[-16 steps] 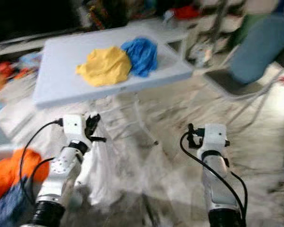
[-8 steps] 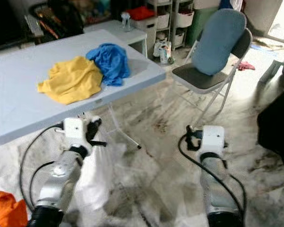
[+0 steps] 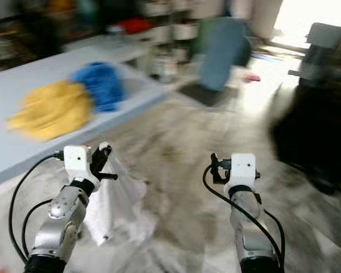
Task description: Hang hanger
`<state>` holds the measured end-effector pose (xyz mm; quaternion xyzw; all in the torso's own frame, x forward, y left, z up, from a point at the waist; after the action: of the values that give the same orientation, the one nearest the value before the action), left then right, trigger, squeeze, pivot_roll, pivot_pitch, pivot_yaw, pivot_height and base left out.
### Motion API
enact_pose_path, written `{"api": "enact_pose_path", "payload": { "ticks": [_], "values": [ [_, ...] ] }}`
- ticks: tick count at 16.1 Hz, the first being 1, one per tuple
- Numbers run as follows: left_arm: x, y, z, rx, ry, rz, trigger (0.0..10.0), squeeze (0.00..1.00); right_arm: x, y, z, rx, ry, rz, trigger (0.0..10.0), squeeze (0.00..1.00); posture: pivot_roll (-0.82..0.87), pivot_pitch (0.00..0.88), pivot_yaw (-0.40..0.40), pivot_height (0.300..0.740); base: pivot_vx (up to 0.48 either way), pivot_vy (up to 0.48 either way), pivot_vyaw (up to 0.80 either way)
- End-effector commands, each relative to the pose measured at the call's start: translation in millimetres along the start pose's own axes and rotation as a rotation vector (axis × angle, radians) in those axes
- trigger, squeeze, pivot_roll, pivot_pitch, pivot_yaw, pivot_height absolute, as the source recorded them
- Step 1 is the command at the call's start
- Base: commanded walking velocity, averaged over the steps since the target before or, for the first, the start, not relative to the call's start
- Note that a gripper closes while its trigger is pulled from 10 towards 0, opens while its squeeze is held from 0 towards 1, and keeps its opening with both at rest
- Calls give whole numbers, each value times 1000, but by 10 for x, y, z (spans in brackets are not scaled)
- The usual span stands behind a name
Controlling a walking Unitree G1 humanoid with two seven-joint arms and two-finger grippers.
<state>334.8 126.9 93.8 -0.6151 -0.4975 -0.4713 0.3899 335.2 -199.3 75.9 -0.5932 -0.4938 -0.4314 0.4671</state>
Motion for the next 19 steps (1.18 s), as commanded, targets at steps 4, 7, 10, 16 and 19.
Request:
{"api": "enact_pose_path", "payload": {
  "ticks": [4,7,10,16,19],
  "values": [
    [110,35,-134,-53,-7,-25,10000,0,93,23,-19,-3,-10,-24,10000,0,-113,0,36,740,424,0,-800],
    [61,12,-172,-60,-17,-7,10000,0,63,10,-37,-11,-13,-16,10000,0,-118,0,34,740,424,0,-800],
    [50,14,-185,-66,-22,4,10000,0,54,-6,-14,-8,-13,-13,10000,0,-120,0,35,740,416,0,-800],
    [-4,3,-168,-49,-42,36,10000,0,54,-16,-20,-2,-21,-9,10000,0,-124,0,27,740,319,258,-800],
    [-39,-12,-186,-55,-57,54,10000,0,62,-20,-16,3,-22,-11,10000,0,-125,0,25,740,0,439,-608]
  ]
}}
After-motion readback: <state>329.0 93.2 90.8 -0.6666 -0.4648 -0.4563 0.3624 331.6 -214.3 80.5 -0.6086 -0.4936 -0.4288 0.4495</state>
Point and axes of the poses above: a point about 5 cm out from each wrist's last joint towards the gripper, its own y axis pointing out of the wrist towards the gripper, its own x axis along the axis of the wrist's last joint, z = x × y, the point moved 4 cm from there along y, pointing out of the wrist towards the gripper, and after that the axes turned 8 degrees about -y, right-handed, at the moved point
